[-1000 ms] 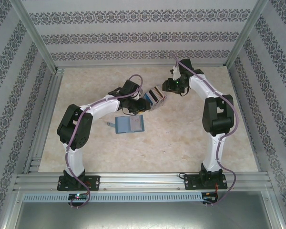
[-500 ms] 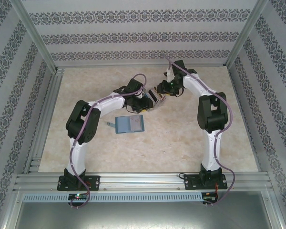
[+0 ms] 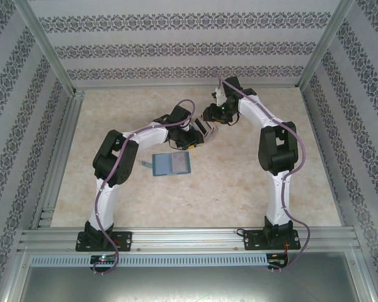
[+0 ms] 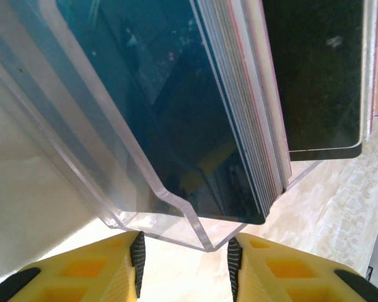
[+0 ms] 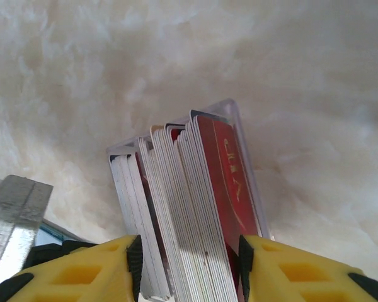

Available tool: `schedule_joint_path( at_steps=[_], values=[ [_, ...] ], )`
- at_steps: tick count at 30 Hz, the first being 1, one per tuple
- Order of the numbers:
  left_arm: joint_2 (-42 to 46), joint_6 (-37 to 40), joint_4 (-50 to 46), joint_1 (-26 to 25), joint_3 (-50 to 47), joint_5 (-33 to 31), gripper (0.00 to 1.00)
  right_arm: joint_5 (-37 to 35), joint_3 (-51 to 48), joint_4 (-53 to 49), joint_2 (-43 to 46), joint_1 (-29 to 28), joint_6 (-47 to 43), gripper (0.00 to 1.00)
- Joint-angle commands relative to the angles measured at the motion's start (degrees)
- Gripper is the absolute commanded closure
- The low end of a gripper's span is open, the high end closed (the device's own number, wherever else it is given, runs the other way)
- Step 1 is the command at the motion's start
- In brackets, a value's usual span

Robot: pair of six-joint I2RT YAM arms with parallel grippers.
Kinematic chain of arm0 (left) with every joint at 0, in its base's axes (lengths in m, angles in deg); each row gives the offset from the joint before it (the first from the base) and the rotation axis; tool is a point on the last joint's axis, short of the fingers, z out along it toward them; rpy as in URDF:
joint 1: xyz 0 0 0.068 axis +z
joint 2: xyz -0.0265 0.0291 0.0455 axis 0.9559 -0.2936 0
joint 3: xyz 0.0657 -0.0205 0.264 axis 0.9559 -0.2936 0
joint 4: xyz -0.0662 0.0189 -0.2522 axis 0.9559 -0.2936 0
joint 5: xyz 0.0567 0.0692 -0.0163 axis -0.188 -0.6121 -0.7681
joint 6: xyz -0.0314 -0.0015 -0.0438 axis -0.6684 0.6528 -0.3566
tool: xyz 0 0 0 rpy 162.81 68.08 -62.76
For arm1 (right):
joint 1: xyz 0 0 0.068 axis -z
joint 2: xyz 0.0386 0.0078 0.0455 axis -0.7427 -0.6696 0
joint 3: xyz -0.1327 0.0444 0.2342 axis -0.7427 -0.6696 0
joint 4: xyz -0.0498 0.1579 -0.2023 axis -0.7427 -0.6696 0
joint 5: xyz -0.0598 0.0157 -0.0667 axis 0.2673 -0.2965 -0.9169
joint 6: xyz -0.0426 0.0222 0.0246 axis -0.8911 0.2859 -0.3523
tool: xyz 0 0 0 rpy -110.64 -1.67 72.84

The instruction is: Put the credit cards into the card holder

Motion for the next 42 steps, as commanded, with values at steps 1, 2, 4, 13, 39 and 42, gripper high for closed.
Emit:
schedule_joint_path(
  at_steps=[1, 2, 4, 13, 39, 42],
  values=[
    [-0.6, -0.8, 2.1, 0.6, 0.8, 1.1, 0.58, 1.5, 1.1, -1.7, -1.2, -0.8, -0.9, 0.53],
    [-0.5, -0.8, 2.1, 0.6, 0.6, 1.0, 0.58, 1.4, 0.7, -1.4, -0.7, -0.8, -0.9, 0.54],
    [-0.4, -0.8, 2.0, 0.6, 0.6, 1.0, 0.58, 1.3, 0.3, -1.3, 0.3, -0.9, -0.9, 0.54],
    [0.0, -0.9, 2.4, 0.6, 0.3, 1.1, 0.58, 0.9, -0.6, -1.3, 3.8, -0.8, -1.0, 0.55],
    [0.4, -1.2, 2.8, 0.5, -0.3, 1.2, 0.57, 0.7, -3.3, -0.7, 4.3, 1.5, -0.9, 1.00],
    [0.5, -1.3, 2.8, 0.4, -0.3, 1.1, 0.57, 0.7, -3.3, -0.4, 4.4, 1.5, -0.6, 1.00]
  ],
)
